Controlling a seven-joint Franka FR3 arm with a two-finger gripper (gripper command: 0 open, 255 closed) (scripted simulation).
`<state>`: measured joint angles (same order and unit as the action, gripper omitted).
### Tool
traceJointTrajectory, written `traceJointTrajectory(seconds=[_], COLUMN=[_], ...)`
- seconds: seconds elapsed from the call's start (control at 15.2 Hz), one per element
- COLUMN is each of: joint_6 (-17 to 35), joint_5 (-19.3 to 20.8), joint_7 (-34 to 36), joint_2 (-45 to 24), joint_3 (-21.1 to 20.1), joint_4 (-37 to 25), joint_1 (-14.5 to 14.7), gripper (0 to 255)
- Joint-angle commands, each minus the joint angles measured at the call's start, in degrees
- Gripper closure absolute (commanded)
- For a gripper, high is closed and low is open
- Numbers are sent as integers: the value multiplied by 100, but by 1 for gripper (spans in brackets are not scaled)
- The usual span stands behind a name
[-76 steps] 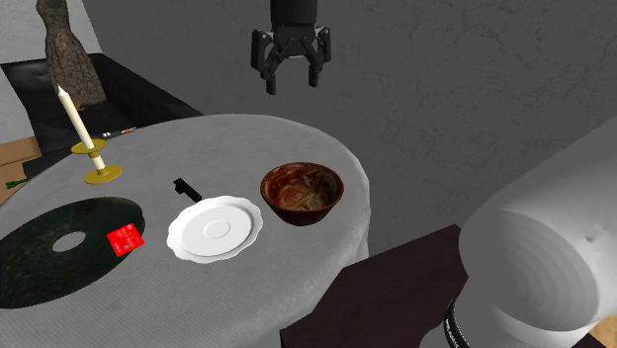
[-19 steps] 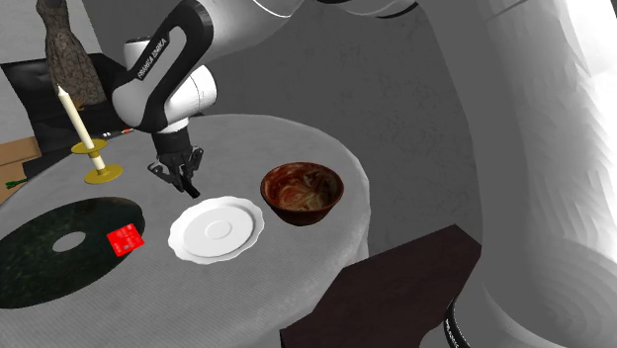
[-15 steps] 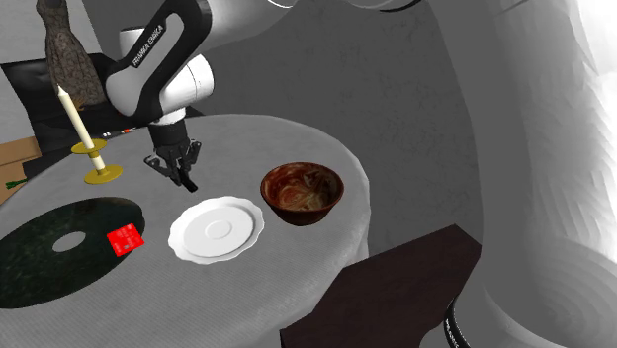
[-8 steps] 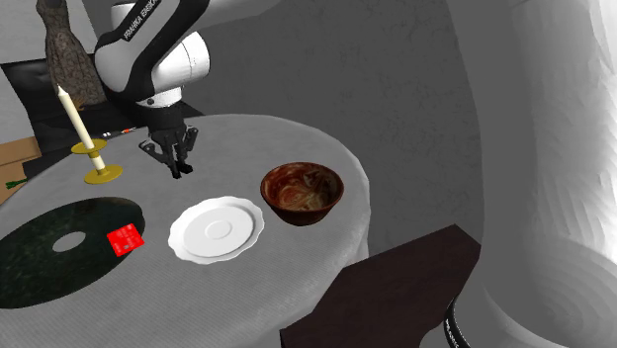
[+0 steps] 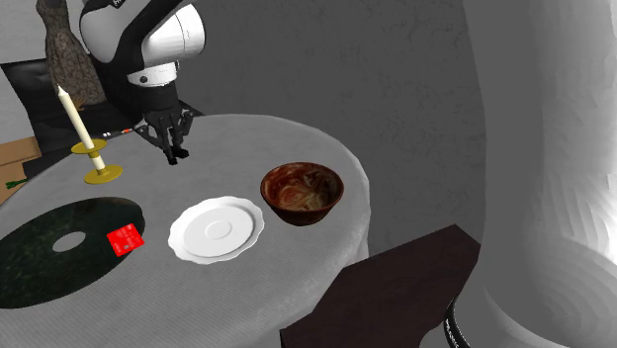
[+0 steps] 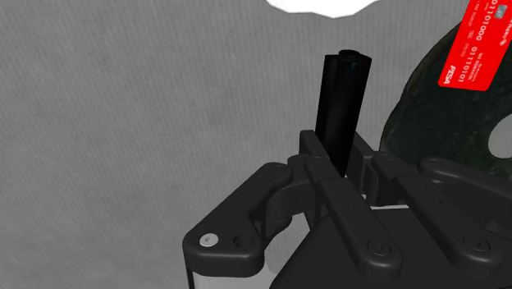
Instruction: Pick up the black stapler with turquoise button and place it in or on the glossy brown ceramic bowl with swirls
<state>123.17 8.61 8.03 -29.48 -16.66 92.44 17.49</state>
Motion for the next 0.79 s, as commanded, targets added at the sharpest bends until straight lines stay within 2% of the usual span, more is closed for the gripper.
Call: traceJointTrajectory(seconds=[0.0, 0.59, 0.73], joint_6=[-120, -642, -400], joint_5=[-21, -104, -228], joint_7=[-5, -53, -190], joint_2=[63, 288, 753], joint_3=[-14, -60, -82], joint_4=[-56, -362, 331], joint_1=[0, -16, -202], gripper=[255, 255, 255])
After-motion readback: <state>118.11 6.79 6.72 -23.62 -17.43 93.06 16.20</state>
